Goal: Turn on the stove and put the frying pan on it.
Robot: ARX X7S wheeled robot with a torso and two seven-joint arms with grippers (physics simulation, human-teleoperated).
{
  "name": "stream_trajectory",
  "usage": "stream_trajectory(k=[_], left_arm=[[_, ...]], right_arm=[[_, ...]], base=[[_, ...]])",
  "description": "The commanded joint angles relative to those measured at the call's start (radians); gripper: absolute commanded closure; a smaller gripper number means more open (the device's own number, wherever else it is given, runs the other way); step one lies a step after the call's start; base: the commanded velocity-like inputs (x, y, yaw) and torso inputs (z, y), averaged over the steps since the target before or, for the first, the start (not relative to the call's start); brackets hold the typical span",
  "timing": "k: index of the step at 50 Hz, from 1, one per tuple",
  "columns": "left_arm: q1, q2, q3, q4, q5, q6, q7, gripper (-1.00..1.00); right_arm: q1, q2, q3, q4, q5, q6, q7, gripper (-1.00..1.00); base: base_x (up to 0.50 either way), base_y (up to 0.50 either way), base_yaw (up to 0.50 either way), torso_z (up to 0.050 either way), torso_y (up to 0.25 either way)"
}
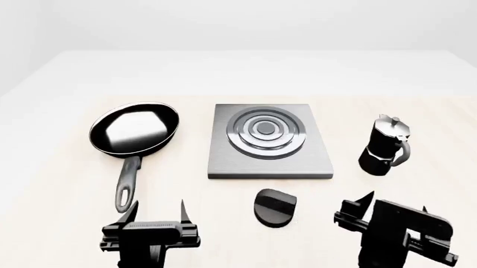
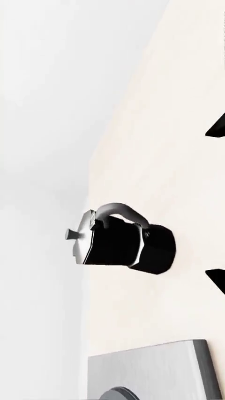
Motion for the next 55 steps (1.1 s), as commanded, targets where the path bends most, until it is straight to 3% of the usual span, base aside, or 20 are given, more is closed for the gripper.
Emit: stream_trajectory(k=[1,4,17,24,33,39,55], left_arm=[[0.002,-0.003,0.007,-0.009,0.006,0.016,-0.005,-1.0],[0.003,-0.005,0.006,-0.008,-0.001,0.019,0.0,-1.0],[0.007,-0.016,0.016,0.005,0.0,0.033,0.002,-1.0],[-0.002,-0.06,0.031,0.16,-0.047,-0.127,0.018,-1.0],[-0.112,-0.101,0.0,0.275,-0.089,-0.343,-0.015,-1.0],[-0.227,-0.11,-0.022,0.234,-0.104,-0.448,-0.027,-1.0],[-0.5,-0.131,-0.034,0.062,-0.096,-0.542,0.007,-1.0]], right_arm=[[-0.07,-0.004,0.011,0.177,-0.07,-0.329,0.025,-1.0],[-0.072,-0.003,0.008,0.249,-0.084,-0.431,0.016,-1.0],[-0.052,-0.018,-0.012,0.305,-0.085,-0.415,0.014,-1.0],[-0.037,-0.017,-0.029,0.311,-0.095,-0.403,0.009,-1.0],[-0.03,-0.015,-0.036,0.314,-0.085,-0.395,-0.005,-1.0],[-0.041,-0.013,-0.031,0.312,-0.07,-0.431,-0.014,-1.0],[-0.032,-0.014,-0.032,0.321,-0.071,-0.395,0.001,-1.0]], base=[[0.0,0.0,0.0,0.0,0.0],[0.0,0.0,0.0,0.0,0.0],[0.0,0.0,0.0,0.0,0.0],[0.0,0.0,0.0,0.0,0.0],[0.0,0.0,0.0,0.0,0.0],[0.0,0.0,0.0,0.0,0.0],[0.0,0.0,0.0,0.0,0.0]])
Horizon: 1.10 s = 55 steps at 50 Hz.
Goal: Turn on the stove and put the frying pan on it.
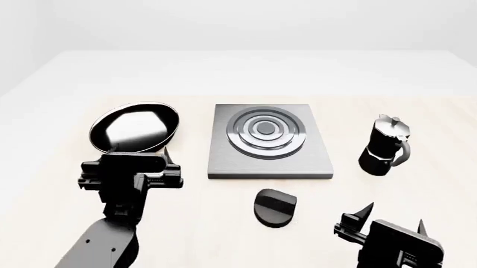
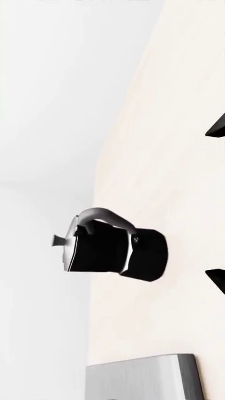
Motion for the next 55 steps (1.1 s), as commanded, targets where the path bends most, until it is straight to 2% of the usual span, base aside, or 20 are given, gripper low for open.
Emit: stream_trajectory(k=[1,12,20,33,55], left_arm=[[-0.195,-0.012,-0.009,-0.11,0.0,-0.094,0.015,-1.0],[-0.349,0.021,0.016,-0.352,0.04,-0.072,0.031,-1.0],[-0.39,0.038,0.048,-0.492,0.048,-0.076,0.07,-1.0],[-0.425,0.058,0.048,-0.63,0.028,-0.126,0.09,-1.0],[-0.462,0.068,0.072,-0.72,0.022,-0.202,0.111,-1.0]], right_arm=[[0.004,0.001,-0.003,0.006,0.0,0.008,0.004,-1.0],[0.009,0.001,-0.005,0.008,0.008,0.033,0.004,-1.0],[0.01,0.001,-0.004,0.012,0.028,0.03,-0.011,-1.0],[0.013,0.004,-0.01,0.014,0.023,0.036,-0.006,-1.0],[0.012,0.007,-0.015,0.01,0.022,0.04,0.001,-1.0]], base=[[0.0,0.0,0.0,0.0,0.0],[0.0,0.0,0.0,0.0,0.0],[0.0,0.0,0.0,0.0,0.0],[0.0,0.0,0.0,0.0,0.0],[0.0,0.0,0.0,0.0,0.0]])
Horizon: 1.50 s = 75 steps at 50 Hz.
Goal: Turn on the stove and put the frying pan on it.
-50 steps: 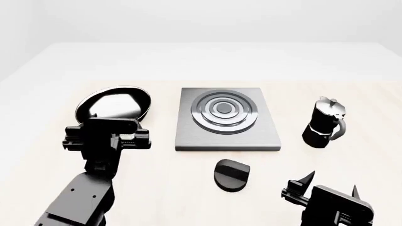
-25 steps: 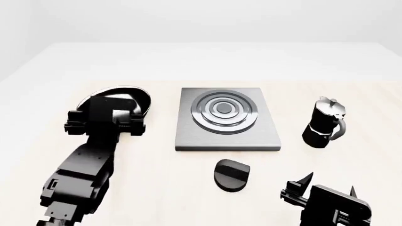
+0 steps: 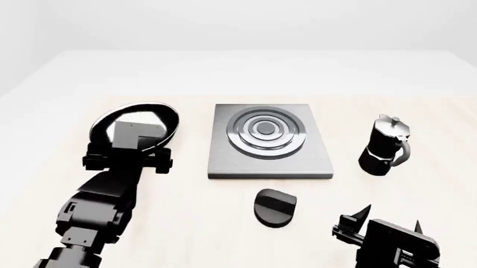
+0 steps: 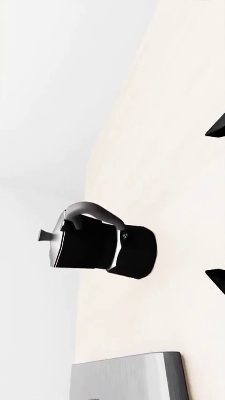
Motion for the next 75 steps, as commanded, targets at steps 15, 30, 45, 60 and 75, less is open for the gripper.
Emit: stream_trajectory(k=[15,30,45,60,75], left_arm=[[-0.066,0.017,0.012,-0.205,0.005,-0.016,0.018,-1.0],[-0.071,0.031,-0.001,-0.275,-0.026,-0.016,0.059,-1.0],[-0.101,0.036,-0.034,-0.326,-0.069,-0.059,0.081,-1.0],[-0.114,0.039,-0.039,-0.393,-0.072,-0.036,0.089,-1.0],[-0.138,0.044,-0.043,-0.488,-0.06,-0.008,0.066,-1.0]], right_arm=[[0.003,0.003,-0.007,0.009,0.002,-0.003,0.002,-1.0],[0.003,0.005,-0.012,0.009,-0.002,-0.003,0.008,-1.0],[0.006,0.008,-0.017,0.015,-0.002,-0.004,0.009,-1.0],[0.002,0.011,-0.021,0.002,-0.001,0.007,0.013,-1.0],[0.007,0.013,-0.027,0.004,-0.008,0.012,0.022,-1.0]], base=[[0.0,0.0,0.0,0.0,0.0],[0.0,0.0,0.0,0.0,0.0],[0.0,0.0,0.0,0.0,0.0],[0.0,0.0,0.0,0.0,0.0],[0.0,0.0,0.0,0.0,0.0]])
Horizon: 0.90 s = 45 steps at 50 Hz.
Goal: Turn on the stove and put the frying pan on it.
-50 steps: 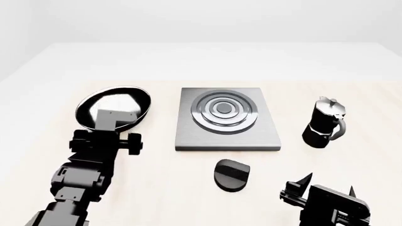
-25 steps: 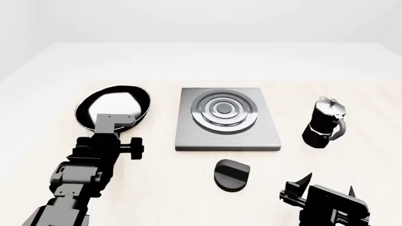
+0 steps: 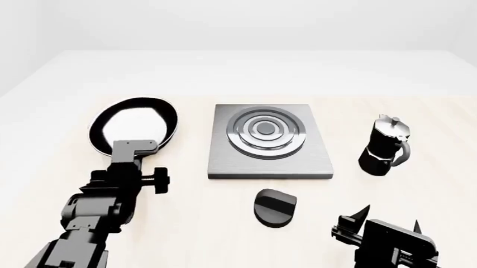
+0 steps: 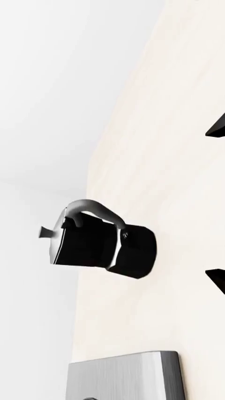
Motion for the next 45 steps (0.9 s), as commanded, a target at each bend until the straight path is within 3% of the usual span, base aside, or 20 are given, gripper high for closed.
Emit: stream_trajectory(k=[1,11,32,33,45], left_arm=[[-0.009,-0.002,-0.002,-0.061,0.013,0.011,-0.008,-1.0],[-0.044,0.017,0.004,-0.199,0.029,0.083,0.009,-1.0],[-0.061,0.029,0.008,-0.287,0.039,0.128,0.016,-1.0],[-0.067,0.026,-0.003,-0.297,0.036,0.139,-0.008,1.0],[0.005,-0.007,-0.016,-0.073,0.005,0.045,-0.014,1.0]], right_arm=[[0.001,0.001,-0.003,-0.003,-0.002,0.005,0.005,-1.0],[0.002,0.003,-0.006,-0.012,-0.003,0.015,0.009,-1.0],[0.005,0.006,-0.01,0.008,-0.004,0.001,0.011,-1.0],[0.004,0.006,-0.01,0.004,-0.004,0.004,0.012,-1.0],[0.004,0.008,-0.014,0.001,-0.002,0.007,0.012,-1.0]], base=[[0.0,0.0,0.0,0.0,0.0],[0.0,0.0,0.0,0.0,0.0],[0.0,0.0,0.0,0.0,0.0],[0.0,0.0,0.0,-0.016,0.0],[0.0,0.0,0.0,0.0,0.0]])
